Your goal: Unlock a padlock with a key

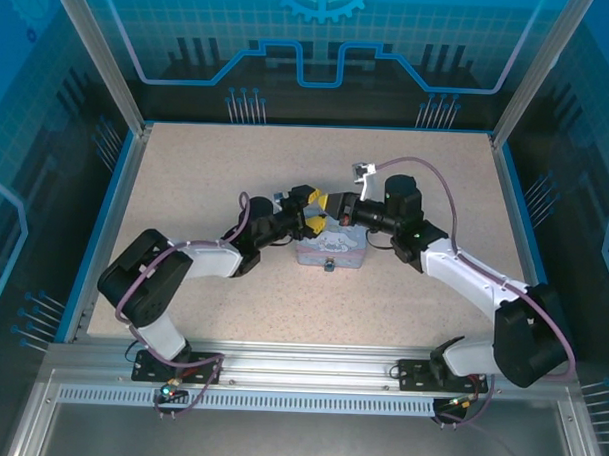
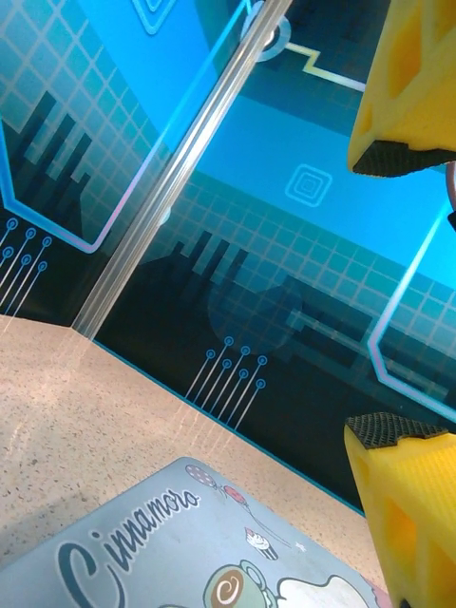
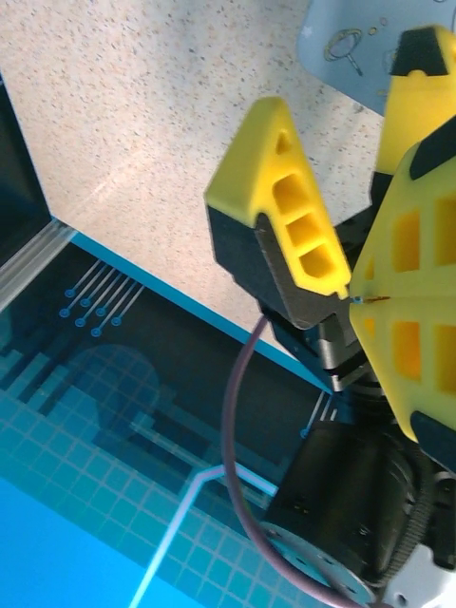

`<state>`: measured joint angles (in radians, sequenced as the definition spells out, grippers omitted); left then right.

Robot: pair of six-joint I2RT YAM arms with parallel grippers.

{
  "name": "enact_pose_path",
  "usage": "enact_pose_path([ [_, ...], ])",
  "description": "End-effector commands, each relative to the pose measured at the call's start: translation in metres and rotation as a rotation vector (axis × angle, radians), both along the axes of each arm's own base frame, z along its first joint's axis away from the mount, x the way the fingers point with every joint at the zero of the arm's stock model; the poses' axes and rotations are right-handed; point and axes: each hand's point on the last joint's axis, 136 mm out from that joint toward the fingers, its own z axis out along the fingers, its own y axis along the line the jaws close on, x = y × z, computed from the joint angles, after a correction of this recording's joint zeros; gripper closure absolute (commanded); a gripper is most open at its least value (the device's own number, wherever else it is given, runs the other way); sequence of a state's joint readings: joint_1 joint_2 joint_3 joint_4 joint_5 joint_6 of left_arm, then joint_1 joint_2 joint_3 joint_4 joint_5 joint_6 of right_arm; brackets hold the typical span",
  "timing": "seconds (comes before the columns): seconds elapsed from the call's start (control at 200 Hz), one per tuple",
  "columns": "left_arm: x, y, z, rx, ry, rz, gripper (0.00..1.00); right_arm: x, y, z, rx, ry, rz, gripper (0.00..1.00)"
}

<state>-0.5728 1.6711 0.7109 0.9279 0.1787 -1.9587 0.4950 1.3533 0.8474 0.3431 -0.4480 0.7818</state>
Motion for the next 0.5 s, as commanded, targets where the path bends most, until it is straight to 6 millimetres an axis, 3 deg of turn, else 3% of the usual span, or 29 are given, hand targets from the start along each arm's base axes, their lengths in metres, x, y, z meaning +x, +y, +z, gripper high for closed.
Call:
enact_pose_path([
  [0.0,0.007,-0.003,0.035,-0.117,-0.057,0.039,0.32,0.011,0.004,0.017,0.025,-0.063,-0.031,1.0],
  [0.495,0.007,-0.01,0.058,-0.161,-0.093,0.041,0.38,0.014,0.002,-0.001,-0.002,-0.061,-0.044,1.0],
])
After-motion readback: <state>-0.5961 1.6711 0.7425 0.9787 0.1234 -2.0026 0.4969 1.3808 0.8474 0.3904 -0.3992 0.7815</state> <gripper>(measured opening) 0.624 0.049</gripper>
